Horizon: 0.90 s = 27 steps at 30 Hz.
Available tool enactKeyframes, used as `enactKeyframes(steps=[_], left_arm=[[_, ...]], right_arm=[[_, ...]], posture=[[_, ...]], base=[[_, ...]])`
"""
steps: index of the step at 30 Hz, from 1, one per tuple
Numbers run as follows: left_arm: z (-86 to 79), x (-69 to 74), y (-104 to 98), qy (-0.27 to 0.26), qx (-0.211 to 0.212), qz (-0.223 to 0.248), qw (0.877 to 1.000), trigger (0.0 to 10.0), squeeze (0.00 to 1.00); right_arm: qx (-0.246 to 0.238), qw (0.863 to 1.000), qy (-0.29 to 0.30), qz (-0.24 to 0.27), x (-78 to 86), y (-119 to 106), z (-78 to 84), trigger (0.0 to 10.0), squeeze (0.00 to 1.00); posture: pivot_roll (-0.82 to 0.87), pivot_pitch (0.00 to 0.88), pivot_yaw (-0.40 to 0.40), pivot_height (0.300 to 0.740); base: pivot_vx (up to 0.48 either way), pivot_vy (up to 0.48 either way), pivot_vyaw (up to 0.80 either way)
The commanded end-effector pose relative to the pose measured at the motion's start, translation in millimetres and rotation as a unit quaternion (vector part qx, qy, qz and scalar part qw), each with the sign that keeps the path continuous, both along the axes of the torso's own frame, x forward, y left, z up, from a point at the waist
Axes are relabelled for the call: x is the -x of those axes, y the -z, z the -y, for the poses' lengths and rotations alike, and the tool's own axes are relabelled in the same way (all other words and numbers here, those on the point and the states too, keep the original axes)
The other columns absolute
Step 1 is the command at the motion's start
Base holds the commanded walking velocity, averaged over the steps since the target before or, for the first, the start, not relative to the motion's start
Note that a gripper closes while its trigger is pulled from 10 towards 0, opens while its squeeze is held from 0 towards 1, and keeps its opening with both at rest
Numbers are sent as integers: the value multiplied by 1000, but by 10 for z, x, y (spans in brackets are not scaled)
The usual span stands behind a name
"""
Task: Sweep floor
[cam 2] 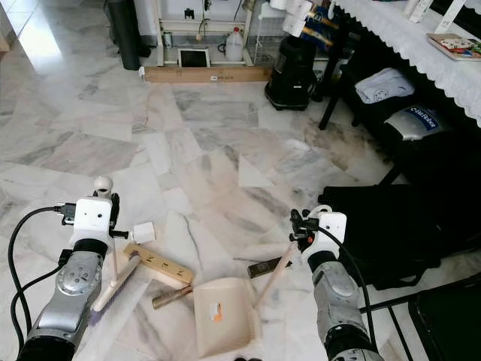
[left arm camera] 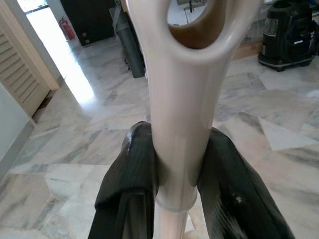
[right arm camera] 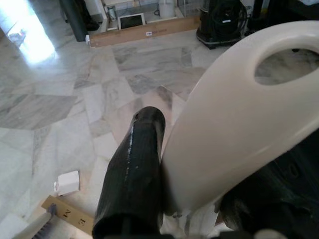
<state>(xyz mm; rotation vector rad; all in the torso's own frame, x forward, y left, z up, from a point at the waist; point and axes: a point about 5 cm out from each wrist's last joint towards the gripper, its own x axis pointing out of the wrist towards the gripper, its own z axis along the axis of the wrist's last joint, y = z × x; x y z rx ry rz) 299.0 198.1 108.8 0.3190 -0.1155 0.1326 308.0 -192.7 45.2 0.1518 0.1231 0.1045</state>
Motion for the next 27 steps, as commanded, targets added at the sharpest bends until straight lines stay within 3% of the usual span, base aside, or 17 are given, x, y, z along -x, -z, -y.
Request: enactKeyframes(steps=[1,16,27], left_arm=[[6,14,-71,3,-13,15,1000,10000,0],[-24,105,-57,0,-16,11,1000,10000,0],[-9,166,-56,11,-21,1,1000,10000,0]], right_arm=[[6,1000,12,5,10,-3,53,10000,0],[29,997,65,13,-50,-57,116,10000,0],[25,997,69,9,-91,-45,-8,10000,0]], posture=[[89,150,-106,740],[106,173,-103,740],[127,181,-94,740]], base=[[0,0,0],[0,0,0],[0,0,0]])
